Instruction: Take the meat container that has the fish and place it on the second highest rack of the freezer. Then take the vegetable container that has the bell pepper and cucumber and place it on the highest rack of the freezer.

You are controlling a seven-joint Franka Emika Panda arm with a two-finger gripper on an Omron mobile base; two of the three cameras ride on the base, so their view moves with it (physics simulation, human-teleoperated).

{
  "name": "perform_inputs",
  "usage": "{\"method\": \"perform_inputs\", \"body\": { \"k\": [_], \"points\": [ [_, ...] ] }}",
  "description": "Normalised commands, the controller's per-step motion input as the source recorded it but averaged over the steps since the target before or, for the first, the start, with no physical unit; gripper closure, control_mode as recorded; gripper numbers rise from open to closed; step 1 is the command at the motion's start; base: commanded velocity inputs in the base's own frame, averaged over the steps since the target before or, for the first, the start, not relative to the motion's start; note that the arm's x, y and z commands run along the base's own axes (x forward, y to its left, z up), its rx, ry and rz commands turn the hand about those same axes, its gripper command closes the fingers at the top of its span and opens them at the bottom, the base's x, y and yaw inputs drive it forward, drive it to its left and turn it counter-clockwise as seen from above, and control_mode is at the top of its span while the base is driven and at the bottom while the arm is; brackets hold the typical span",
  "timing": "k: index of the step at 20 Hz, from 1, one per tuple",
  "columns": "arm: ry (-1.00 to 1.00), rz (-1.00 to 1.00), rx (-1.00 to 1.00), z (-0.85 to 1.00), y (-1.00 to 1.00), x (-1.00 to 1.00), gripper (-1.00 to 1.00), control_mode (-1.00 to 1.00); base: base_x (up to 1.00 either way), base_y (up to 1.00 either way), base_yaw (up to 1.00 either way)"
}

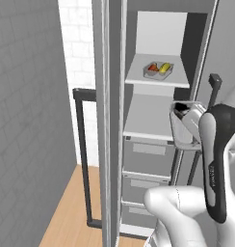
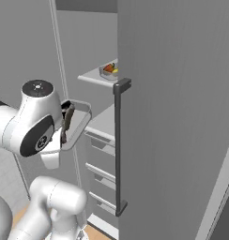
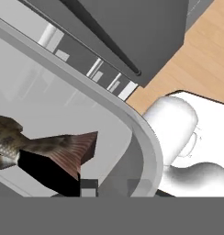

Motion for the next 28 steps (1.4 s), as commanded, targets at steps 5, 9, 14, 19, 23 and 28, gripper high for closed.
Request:
{"method": "perform_inputs", "body": {
  "k": [5, 9, 14, 19, 23, 28],
  "points": [
    [0.05, -0.06, -0.06, -0.35, 0.33, 0.67, 1.00, -1.00, 0.00, 0.00, 0.00],
    [0.11, -0.02, 0.00, -0.23, -0.05, 0.65, 1.00, -1.00, 0.00, 0.00, 0.00],
    [0.00, 0.00, 0.01, -0.05, -0.13, 0.32, 1.00, -1.00, 0.00, 0.00, 0.00],
    [0.00, -0.01, 0.00, -0.11, -0.09, 0.41, 1.00, -1.00, 0.00, 0.00, 0.00],
    [0.00, -0.04, 0.00, -0.22, -0.09, 0.38, 1.00, -1.00, 0.00, 0.00, 0.00],
    [0.00, -0.03, 0.00, -0.32, -0.15, 0.40, 1.00, -1.00, 0.00, 0.00, 0.00]
  ]
}}
